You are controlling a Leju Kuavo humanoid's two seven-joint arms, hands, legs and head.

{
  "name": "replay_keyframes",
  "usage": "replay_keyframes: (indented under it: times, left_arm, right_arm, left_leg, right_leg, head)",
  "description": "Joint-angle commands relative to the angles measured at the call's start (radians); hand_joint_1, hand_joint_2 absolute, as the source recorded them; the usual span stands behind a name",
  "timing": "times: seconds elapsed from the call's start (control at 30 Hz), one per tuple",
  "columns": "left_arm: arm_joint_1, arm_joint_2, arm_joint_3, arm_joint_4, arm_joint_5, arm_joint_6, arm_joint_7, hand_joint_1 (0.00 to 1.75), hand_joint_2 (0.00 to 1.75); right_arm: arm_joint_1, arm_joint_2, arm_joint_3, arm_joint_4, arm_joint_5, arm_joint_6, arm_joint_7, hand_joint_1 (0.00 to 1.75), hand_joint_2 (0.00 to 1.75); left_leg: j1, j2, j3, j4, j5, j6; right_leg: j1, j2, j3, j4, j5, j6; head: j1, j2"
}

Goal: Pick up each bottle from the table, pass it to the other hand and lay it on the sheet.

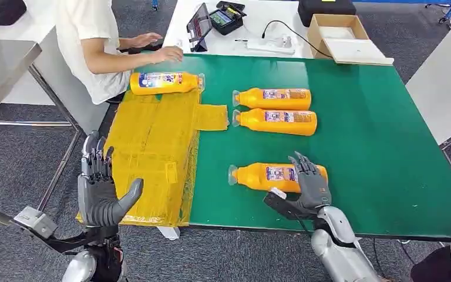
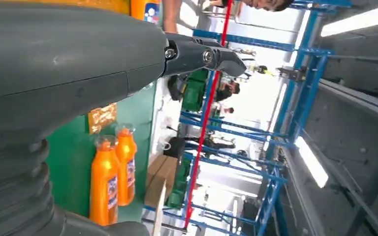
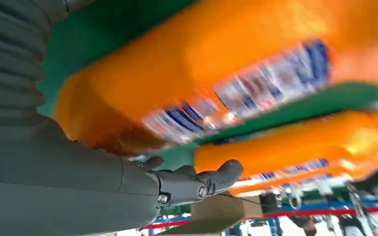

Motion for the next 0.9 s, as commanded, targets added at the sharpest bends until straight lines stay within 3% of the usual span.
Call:
replay_keyframes:
  times: [0.03,0.17,0.33,0.43,0.67,0.7,0.73,0.77,0.9]
  left_arm:
    - [-0.017,-0.014,0.015,0.049,0.007,0.047,-0.008,0.00,1.75]
    - [-0.017,-0.014,0.015,0.049,0.007,0.047,-0.008,0.00,1.75]
    - [-0.007,-0.019,0.025,0.054,0.027,0.056,0.029,0.00,1.75]
    - [0.012,-0.026,0.036,0.047,0.029,0.050,0.044,0.00,1.75]
    - [0.017,-0.028,0.044,0.043,0.041,0.019,0.077,0.00,1.75]
    - [0.016,-0.028,0.044,0.045,0.042,0.018,0.078,0.00,1.75]
    - [0.011,-0.029,0.045,0.052,0.042,0.018,0.079,0.00,1.75]
    - [0.010,-0.029,0.045,0.055,0.046,0.015,0.085,0.00,1.75]
    - [0.016,-0.025,0.046,0.058,0.049,0.012,0.094,0.00,1.75]
  right_arm:
    - [-0.081,-0.018,0.089,0.149,0.013,0.080,0.043,0.00,1.75]
    - [-0.081,-0.018,0.089,0.149,0.013,0.080,0.043,0.00,1.75]
    - [-0.127,-0.014,0.144,0.232,0.061,0.204,0.200,0.00,1.75]
    - [-0.125,-0.019,0.177,0.218,0.111,0.171,0.271,0.00,1.75]
    - [-0.117,-0.039,0.190,0.200,0.134,0.261,0.322,0.00,1.75]
    - [-0.119,-0.038,0.189,0.204,0.132,0.262,0.324,0.14,1.75]
    - [-0.120,-0.035,0.182,0.215,0.123,0.267,0.323,1.59,1.75]
    - [-0.119,-0.034,0.179,0.222,0.119,0.269,0.324,1.75,1.75]
    - [-0.102,-0.046,0.172,0.210,0.106,0.281,0.327,1.75,1.75]
  left_leg:
    - [0.000,0.002,0.002,-0.001,0.000,0.001]
    - [0.000,0.002,0.004,-0.002,0.001,0.002]
    - [0.000,0.002,0.004,-0.001,0.000,0.001]
    - [0.000,0.003,0.008,-0.003,0.001,0.002]
    - [0.000,0.001,0.009,-0.002,0.002,0.002]
    - [0.000,0.000,0.010,-0.001,0.001,0.002]
    - [0.000,0.000,0.011,-0.001,0.001,0.002]
    - [0.000,0.001,0.009,-0.004,0.004,0.004]
    - [0.000,-0.001,0.012,-0.002,0.002,0.003]
  right_leg:
    - [0.000,0.000,0.001,-0.001,0.000,-0.001]
    - [0.001,-0.001,0.003,-0.002,0.001,-0.003]
    - [0.000,0.000,0.003,-0.001,0.001,-0.001]
    - [0.001,0.000,0.007,-0.003,0.001,-0.002]
    - [0.001,-0.002,0.008,-0.003,0.002,-0.002]
    - [0.001,-0.002,0.008,-0.002,0.002,-0.001]
    - [0.000,-0.002,0.009,-0.002,0.001,-0.001]
    - [0.001,-0.003,0.008,-0.005,0.004,-0.003]
    - [0.001,-0.003,0.011,-0.003,0.002,-0.001]
  head:
    - [0.000,0.000]
    - [0.000,0.000]
    - [0.000,0.000]
    - [0.000,0.000]
    - [0.000,0.000]
    - [0.000,0.000]
    - [0.000,0.000]
    - [0.000,0.000]
    - [0.000,0.000]
